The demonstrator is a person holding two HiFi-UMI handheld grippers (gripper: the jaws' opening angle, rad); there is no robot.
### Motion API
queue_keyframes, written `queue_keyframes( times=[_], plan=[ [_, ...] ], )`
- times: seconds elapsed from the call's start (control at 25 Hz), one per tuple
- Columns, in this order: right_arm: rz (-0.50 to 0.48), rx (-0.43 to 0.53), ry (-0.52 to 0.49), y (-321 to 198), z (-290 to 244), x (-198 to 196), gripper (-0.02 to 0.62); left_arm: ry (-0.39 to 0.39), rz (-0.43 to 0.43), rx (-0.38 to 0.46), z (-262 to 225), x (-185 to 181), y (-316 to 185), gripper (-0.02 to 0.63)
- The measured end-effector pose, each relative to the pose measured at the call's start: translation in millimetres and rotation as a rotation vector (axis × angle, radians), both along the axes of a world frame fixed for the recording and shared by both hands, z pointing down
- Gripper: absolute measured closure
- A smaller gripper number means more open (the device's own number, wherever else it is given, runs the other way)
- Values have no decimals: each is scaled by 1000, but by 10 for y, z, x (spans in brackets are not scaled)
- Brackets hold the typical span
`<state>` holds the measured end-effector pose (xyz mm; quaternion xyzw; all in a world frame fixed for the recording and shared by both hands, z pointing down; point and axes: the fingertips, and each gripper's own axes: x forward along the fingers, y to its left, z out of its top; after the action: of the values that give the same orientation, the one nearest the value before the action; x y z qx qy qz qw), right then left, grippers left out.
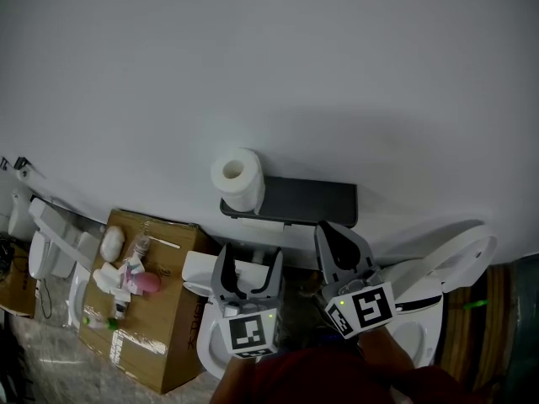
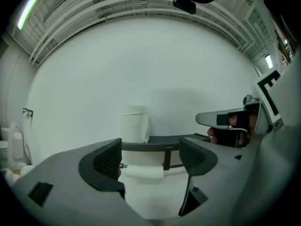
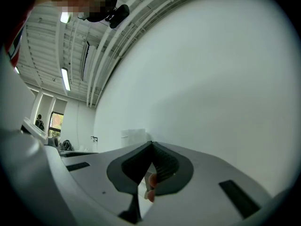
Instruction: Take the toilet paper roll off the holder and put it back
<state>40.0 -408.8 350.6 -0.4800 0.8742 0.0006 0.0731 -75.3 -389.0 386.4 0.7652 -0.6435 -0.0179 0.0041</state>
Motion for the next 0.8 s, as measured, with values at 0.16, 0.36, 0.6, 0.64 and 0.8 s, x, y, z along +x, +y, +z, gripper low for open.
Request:
queue_keyframes(
  times=[0.16, 0.36, 0.6, 0.64, 0.8],
  plan=[
    [-3, 2, 5, 7, -5, -16, 581, 5, 0, -16, 43, 2, 13, 204],
    [-5, 2, 4, -4, 2, -27, 581, -4, -5, 4, -65, 0, -24, 204],
    [-5, 3, 5, -9, -10, -21, 581, -17, -77, 19, -141, -96, -63, 429],
    [-5, 3, 5, -12, -12, -17, 581, -12, -82, 24, -155, -105, -66, 486],
    [-16, 7, 11, 0, -17, -38, 581, -22, -93, 26, -162, -125, -88, 592]
  ],
)
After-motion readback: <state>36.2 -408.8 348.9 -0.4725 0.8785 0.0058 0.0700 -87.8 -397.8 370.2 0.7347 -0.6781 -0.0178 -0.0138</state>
